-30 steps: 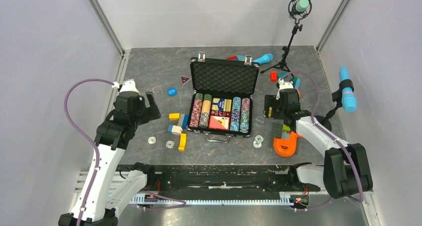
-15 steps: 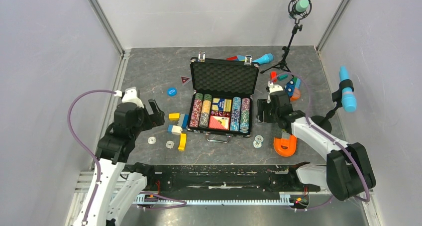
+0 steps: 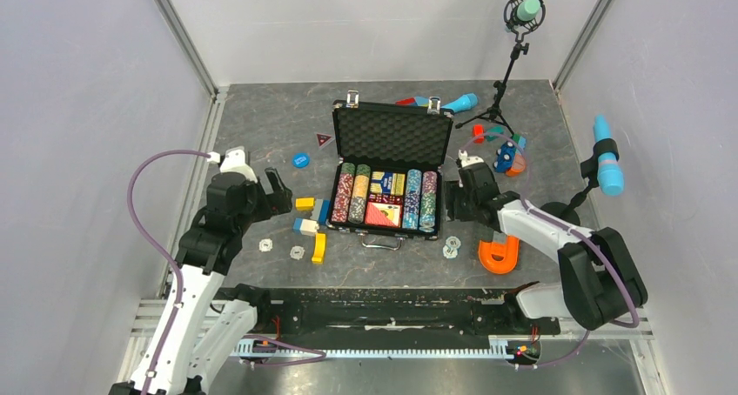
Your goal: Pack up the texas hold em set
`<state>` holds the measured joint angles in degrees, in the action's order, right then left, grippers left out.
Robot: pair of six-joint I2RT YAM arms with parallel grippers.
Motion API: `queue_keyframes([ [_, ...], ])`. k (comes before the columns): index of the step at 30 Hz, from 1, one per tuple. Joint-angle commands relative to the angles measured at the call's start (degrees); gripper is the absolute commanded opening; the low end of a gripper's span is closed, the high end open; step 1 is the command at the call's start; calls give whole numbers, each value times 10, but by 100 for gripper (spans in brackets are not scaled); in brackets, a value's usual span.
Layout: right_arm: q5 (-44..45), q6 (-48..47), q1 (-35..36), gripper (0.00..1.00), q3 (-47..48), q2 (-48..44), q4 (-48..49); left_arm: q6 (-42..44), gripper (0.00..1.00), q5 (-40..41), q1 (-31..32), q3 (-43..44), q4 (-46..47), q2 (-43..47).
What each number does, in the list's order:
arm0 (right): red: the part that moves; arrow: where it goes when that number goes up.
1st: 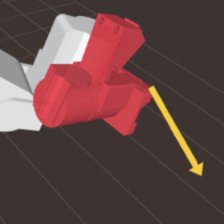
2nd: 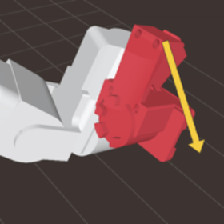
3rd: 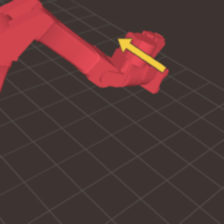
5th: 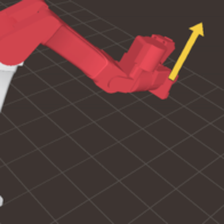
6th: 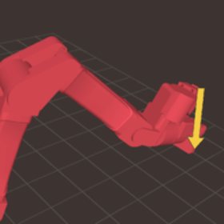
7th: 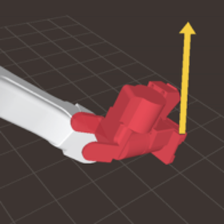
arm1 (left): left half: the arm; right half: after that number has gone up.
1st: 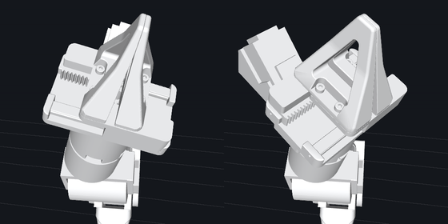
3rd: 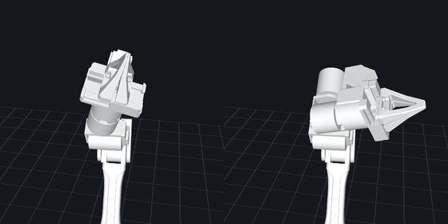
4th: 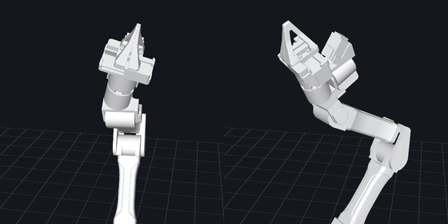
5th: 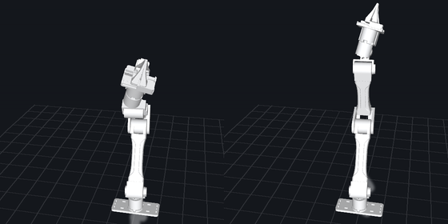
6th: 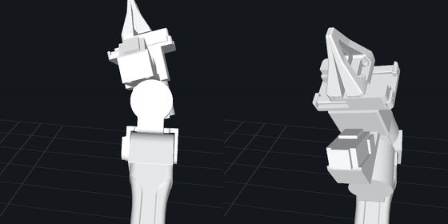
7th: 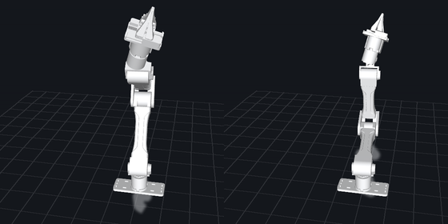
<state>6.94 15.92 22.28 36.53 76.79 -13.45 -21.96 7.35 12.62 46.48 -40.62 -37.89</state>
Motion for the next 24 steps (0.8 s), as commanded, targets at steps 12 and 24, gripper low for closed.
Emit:
queue_keyframes([
  [12, 28, -3, 15, 67, 44, 64, 10, 41, 100, 60, 0, 9, 37, -10],
  [24, 53, -10, 21, 61, 44, 103, 14, 35, 100, 74, 0, -17, 46, 0],
])
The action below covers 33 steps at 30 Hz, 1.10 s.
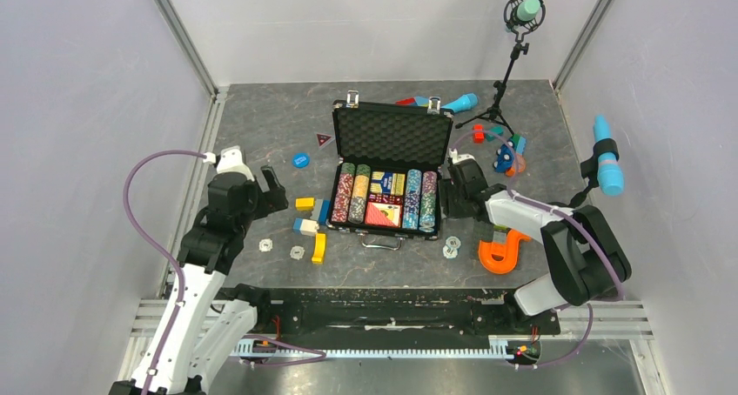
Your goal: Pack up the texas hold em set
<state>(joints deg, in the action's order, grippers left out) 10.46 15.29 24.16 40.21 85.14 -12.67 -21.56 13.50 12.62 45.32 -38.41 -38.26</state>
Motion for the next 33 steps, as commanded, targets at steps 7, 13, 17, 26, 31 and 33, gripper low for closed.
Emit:
queue_keyframes([
  [7, 23, -7, 4, 49, -6, 15, 11, 29, 100, 8, 0, -5, 24, -9],
  [13, 19, -7, 6, 42, -9, 4, 10, 35, 100, 21, 0, 39, -7, -22],
  [17, 18, -8, 9, 41, -4, 8, 10, 48, 100, 21, 0, 119, -65, -51],
  [26, 52, -19, 12, 40, -2, -42, -6, 58, 100, 20, 0, 164, -119, -33],
  [31, 55, -22, 12, 40, 7, -69, -23, 44, 100, 15, 0, 138, -100, -13],
  [33, 58, -23, 12, 40, 12, -81, -30, 34, 100, 10, 0, 123, -88, 0],
])
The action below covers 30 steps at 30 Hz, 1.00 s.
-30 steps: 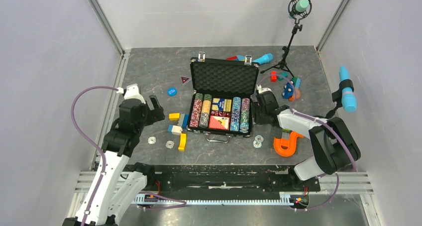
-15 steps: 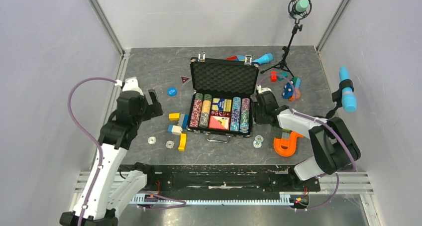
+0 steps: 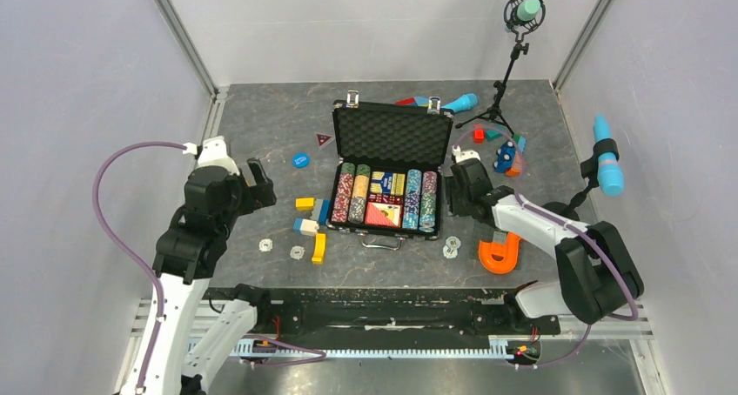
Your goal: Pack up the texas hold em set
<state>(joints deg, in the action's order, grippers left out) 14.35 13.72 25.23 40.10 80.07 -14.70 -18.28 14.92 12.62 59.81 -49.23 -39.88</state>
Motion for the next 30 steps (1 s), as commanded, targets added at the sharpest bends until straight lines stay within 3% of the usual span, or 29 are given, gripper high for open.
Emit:
queue_keyframes([
  [1, 21, -7, 2, 40, 15, -37, -13, -7, 100, -9, 0, -33, 30, 23],
  [10, 37, -17, 1, 40, 25, -63, -37, -27, 100, -37, 0, -130, 97, 68],
  [20, 17, -19, 18, 39, 50, -89, -62, -5, 100, -33, 0, -137, 108, 48],
  [30, 8, 13, 91, 39, 104, -72, -58, 0, 100, -29, 0, -147, 132, 16],
])
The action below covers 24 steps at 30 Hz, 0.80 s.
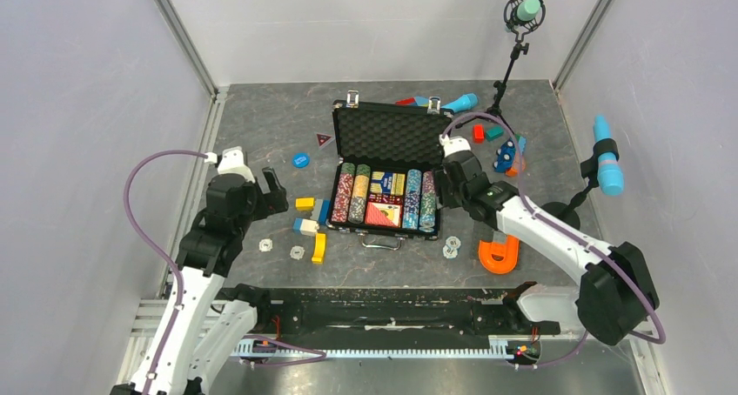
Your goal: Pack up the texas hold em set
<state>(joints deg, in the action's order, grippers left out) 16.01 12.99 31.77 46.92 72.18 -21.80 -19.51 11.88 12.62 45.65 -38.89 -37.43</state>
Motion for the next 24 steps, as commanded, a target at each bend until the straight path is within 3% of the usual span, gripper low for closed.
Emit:
queue_keyframes([
  [1, -9, 23, 35, 39, 40, 13, 21, 11, 100, 1, 0, -6, 29, -12],
  [14, 8, 24, 137, 40, 138, 145, 84, 12, 100, -14, 0, -8, 34, -30],
  [24, 34, 17, 147, 42, 179, 225, 147, 13, 100, -19, 0, -6, 33, -26],
])
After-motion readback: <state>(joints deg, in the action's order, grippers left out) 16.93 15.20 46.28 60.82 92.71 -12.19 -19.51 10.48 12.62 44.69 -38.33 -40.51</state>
